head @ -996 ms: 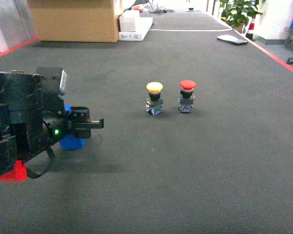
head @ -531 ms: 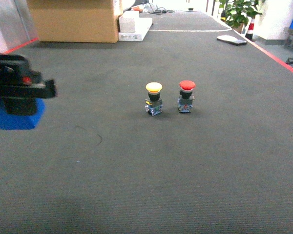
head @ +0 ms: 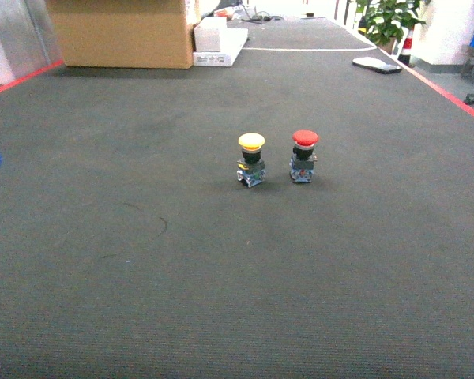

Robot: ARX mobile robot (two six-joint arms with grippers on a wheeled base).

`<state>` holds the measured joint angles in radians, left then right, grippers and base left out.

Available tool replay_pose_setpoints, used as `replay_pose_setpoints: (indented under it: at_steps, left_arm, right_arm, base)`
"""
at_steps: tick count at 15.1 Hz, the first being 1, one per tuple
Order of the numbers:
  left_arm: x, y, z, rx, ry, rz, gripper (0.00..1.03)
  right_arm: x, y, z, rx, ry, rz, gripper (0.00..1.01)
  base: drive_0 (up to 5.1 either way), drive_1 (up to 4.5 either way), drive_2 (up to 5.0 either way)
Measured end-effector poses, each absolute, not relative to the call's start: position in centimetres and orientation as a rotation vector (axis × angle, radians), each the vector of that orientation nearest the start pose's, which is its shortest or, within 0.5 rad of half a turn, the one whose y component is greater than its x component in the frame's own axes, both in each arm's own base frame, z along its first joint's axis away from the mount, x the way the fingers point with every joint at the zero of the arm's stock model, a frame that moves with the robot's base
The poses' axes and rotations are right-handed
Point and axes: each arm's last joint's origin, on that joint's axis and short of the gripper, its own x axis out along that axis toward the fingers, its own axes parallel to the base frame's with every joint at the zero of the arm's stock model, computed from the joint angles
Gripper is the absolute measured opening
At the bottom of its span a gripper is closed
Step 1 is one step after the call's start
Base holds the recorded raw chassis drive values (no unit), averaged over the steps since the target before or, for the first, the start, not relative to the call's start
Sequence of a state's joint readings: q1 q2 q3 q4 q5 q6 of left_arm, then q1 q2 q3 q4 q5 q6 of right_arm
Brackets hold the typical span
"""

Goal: Pick blue part to blue bin on bottom shelf

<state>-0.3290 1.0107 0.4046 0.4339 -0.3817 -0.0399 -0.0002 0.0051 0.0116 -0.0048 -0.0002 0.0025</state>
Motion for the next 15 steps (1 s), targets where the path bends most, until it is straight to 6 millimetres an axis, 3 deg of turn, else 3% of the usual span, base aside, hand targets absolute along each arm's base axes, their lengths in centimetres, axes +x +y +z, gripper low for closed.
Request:
replay_pose_setpoints:
  at_steps: [2,3,4,6,10,15]
  left_arm:
    - [18.2,-5.4,22.9,0.007,0.134,0.076,0.44]
    - [15.4,-4.9,23.9,-0.019,0.094,0.101,0.44]
    - [11.3,-3.3,23.7,-0.073,0.061,0.147,0.44]
    - [11.1,-3.6,22.9,-0.077,0.073,0.115,0.44]
    - [11.1,-3.6,22.9,-0.075,0.076,0.115,0.44]
    - [11.1,-3.5,22.9,-0.077,0.072,0.116,0.44]
  right_arm:
    - [9.7,0.0,16.7,0.002,-0.002,0.000,0.98]
    - [9.7,0.0,16.7,0.002,-0.002,0.000,0.98]
    - [9.7,0.0,16.7,0.002,-0.002,0.000,0.98]
    - [9.7,0.0,16.7,0.002,-0.002,0.000,0.98]
    - [9.7,0.0,16.7,0.002,-0.002,0.000,0.98]
    - [9.7,0.0,16.7,0.002,-0.007,0.000,0.98]
  base:
    - [0.0,0.00,0.0]
    - [0.0,0.00,0.0]
    - [0.0,0.00,0.0]
    - [0.0,0.00,0.0]
    - [0.0,-4.08,4.1]
    - [-0.2,-0.22,-0.2]
